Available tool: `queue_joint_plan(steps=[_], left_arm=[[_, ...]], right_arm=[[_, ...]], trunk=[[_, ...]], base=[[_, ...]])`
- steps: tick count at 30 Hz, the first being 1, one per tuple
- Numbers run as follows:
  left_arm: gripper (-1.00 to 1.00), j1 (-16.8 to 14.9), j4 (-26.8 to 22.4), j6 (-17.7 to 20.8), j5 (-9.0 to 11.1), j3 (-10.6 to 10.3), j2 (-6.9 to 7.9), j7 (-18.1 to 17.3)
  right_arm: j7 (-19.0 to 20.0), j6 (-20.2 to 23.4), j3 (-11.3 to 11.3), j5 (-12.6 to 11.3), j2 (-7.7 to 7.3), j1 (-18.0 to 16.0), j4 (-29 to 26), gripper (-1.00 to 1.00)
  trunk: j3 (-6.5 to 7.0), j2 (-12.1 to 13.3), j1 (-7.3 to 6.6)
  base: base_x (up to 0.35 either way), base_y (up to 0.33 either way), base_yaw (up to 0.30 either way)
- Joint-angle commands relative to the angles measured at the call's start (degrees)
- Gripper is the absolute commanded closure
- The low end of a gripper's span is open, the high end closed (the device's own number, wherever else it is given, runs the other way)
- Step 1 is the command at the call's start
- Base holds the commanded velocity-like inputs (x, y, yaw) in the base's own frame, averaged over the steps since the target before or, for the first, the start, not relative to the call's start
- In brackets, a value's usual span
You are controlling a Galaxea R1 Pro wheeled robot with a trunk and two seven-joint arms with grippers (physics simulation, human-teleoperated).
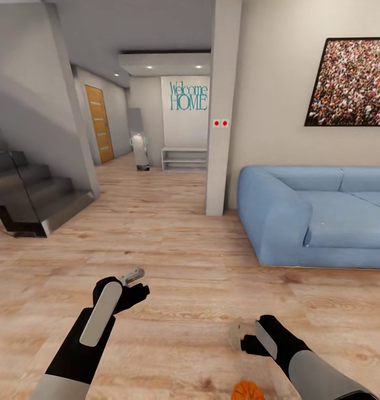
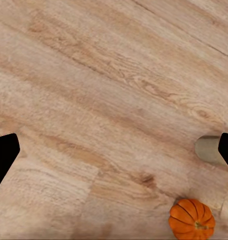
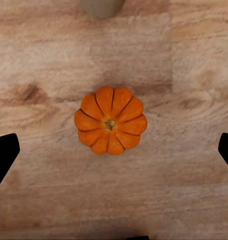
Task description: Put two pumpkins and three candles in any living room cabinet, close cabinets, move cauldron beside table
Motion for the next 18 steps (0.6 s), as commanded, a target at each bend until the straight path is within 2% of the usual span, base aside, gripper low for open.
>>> queue_joint_plan(steps=[1,5,12,13,16,18], left_arm=[[-1.00,0.0,-0.1,0.1,0.5,0.0,0.00,0.6],[-1.00,0.0,-0.1,0.1,0.5,-0.1,-0.04,0.6],[-1.00,0.0,-0.1,0.2,0.7,-0.1,0.03,0.5],[-1.00,0.0,-0.2,0.4,0.9,-0.2,0.07,0.5],[-1.00,0.0,-0.2,0.9,1.2,-0.2,-0.01,0.5],[-1.00,0.1,0.6,2.7,3.2,-0.2,-0.20,1.0]], right_arm=[[-0.4,0.2,0.4,-0.6,-0.06,0.0,-0.1,-1.00],[-0.4,0.2,0.5,-0.6,-0.04,0.0,-0.1,-1.00],[-0.4,-0.4,0.5,-0.5,-0.08,0.0,-0.4,-1.00],[-0.4,-3.5,0.7,-0.3,-0.12,0.0,-0.3,-1.00],[-0.4,-8.5,0.9,-0.1,0.01,-0.1,1.8,-1.00],[-0.4,-10.5,0.9,0.0,0.06,-0.2,3.3,-1.00]], trunk=[[-0.24,-0.4,0.20],[-0.96,-2.0,1.07],[-2.22,-4.9,2.61],[-2.40,-5.3,2.83],[-2.94,-6.5,3.49],[-3.30,-7.3,3.93]], base=[[-0.236,0.000,0.000],[-0.251,0.000,0.000],[-0.019,0.000,0.000],[-0.002,0.000,0.000],[0.000,0.000,0.000],[0.000,0.000,0.000]])
